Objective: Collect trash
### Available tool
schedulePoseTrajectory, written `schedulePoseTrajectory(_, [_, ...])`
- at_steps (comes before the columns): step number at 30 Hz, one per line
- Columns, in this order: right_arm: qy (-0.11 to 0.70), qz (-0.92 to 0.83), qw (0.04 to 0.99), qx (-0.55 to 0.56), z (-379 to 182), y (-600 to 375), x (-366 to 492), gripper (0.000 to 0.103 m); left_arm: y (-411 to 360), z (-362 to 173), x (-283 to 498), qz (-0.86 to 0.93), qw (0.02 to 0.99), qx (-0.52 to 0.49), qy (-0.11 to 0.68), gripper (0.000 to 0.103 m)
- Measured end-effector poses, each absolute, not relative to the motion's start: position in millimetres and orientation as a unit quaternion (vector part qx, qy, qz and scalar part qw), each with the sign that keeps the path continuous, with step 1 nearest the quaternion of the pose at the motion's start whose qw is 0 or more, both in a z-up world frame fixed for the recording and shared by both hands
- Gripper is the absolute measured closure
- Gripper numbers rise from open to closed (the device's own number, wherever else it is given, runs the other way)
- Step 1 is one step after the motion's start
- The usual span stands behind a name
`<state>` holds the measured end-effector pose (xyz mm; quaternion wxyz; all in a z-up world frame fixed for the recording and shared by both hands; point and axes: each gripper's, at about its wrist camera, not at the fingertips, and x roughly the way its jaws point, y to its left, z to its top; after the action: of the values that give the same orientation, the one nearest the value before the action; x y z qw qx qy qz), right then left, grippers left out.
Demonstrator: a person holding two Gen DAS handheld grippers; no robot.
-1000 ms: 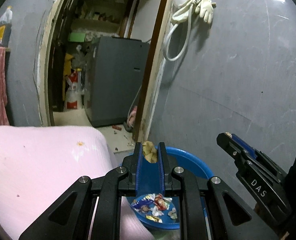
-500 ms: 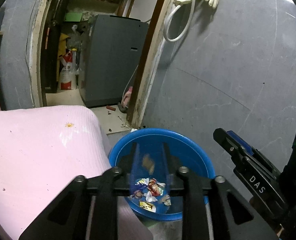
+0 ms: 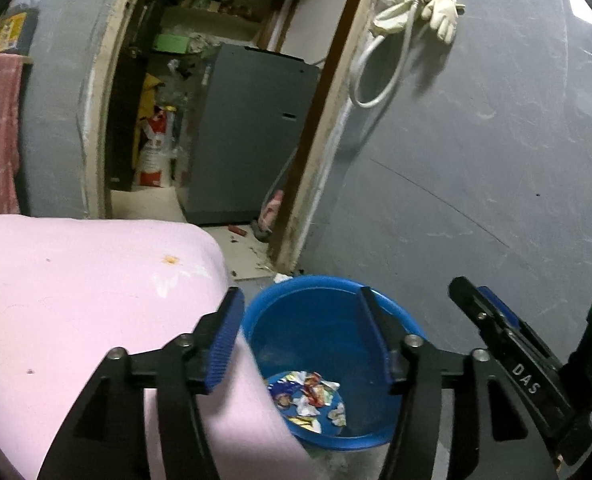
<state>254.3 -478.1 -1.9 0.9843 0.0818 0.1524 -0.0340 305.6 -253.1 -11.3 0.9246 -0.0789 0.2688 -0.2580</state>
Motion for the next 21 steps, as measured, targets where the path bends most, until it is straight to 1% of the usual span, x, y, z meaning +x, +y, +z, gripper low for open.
schedulePoseTrajectory(1, [0.151, -0.034, 0.985, 0.081, -0.9, -477.5, 253.6, 0.039, -250.5, -9.6, 304.1, -0.251, 0.927, -0.079, 0.266, 0.043])
schedulePoseTrajectory(3, [0.145, -0.033, 0.986, 0.081, 0.9, -476.1, 251.1, 0.027, -243.4, -6.2, 300.8, -0.236, 0.933, -0.081, 0.259, 0.028])
schedulePoseTrajectory(4, [0.142, -0.032, 0.986, 0.081, 2.1, -475.3, 249.4, 0.025, -240.1, -4.6, 299.5, -0.23, 0.936, -0.083, 0.255, 0.025])
schedulePoseTrajectory(6, [0.135, -0.028, 0.987, 0.078, 6.2, -472.2, 245.0, 0.022, -230.6, 0.2, 293.4, -0.21, 0.944, -0.087, 0.239, 0.013])
schedulePoseTrajectory(8, [0.129, -0.028, 0.989, 0.073, 10.1, -468.6, 240.3, 0.017, -220.6, 6.7, 285.1, -0.19, 0.953, -0.09, 0.22, 0.008])
schedulePoseTrajectory(11, [0.118, -0.023, 0.99, 0.073, 17.5, -464.1, 229.0, 0.006, -207.8, 16.2, 270.3, -0.174, 0.962, -0.082, 0.193, 0.007])
schedulePoseTrajectory(12, [0.112, -0.023, 0.991, 0.073, 20.2, -461.8, 222.6, 0.0, -205.2, 18.5, 266.2, -0.171, 0.964, -0.08, 0.188, 0.004])
schedulePoseTrajectory(14, [0.102, -0.018, 0.992, 0.075, 25.4, -456.9, 210.5, 0.0, -197.0, 23.3, 254.3, -0.166, 0.967, -0.078, 0.175, 0.002])
schedulePoseTrajectory(21, [0.081, -0.006, 0.994, 0.067, 44.1, -442.1, 172.3, 0.0, -177.5, 32.5, 207.8, -0.172, 0.972, -0.059, 0.148, 0.002])
